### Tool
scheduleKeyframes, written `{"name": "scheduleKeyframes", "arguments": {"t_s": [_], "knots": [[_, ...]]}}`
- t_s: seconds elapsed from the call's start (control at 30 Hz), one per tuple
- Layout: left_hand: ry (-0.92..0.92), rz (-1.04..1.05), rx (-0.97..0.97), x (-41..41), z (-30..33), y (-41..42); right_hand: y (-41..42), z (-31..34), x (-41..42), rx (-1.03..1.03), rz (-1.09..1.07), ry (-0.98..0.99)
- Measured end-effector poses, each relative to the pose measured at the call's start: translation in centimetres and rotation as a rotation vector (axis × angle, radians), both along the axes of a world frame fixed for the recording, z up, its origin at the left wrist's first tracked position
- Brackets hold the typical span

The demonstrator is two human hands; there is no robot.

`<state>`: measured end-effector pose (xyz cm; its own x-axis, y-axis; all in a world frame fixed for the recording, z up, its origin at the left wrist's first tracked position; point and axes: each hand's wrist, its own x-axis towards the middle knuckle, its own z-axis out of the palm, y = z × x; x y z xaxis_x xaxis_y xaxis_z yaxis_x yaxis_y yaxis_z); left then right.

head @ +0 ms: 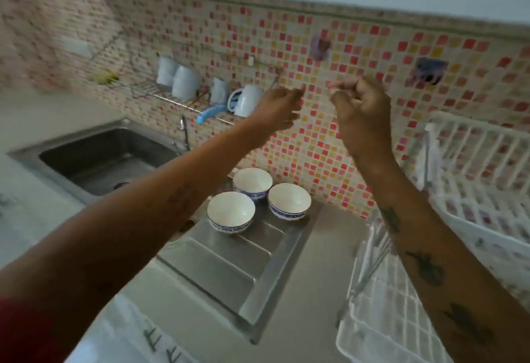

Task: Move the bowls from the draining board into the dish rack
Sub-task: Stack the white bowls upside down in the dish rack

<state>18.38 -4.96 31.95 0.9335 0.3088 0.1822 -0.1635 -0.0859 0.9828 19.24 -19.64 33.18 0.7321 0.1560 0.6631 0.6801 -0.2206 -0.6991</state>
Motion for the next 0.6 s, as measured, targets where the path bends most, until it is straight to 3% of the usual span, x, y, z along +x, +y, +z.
{"name": "scheduleKeyframes", "arguments": {"t_s": [0.17,0.43,0.6], "knots": [[0.158,0.201,-0.121,-2.6,-6.7,10.6,9.7,-6.5,2.2,-0.116,0.192,0.317],[0.462,0.381,-0.324,-3.8,-20.1,20.9,17.1,-21.3,7.5,-0.339,0.175,0.928],[0.665,0.306,-0.499,-1.8,-27.1,20.8,18.6,-28.4,7.9,-0.309,0.076,1.037]]}}
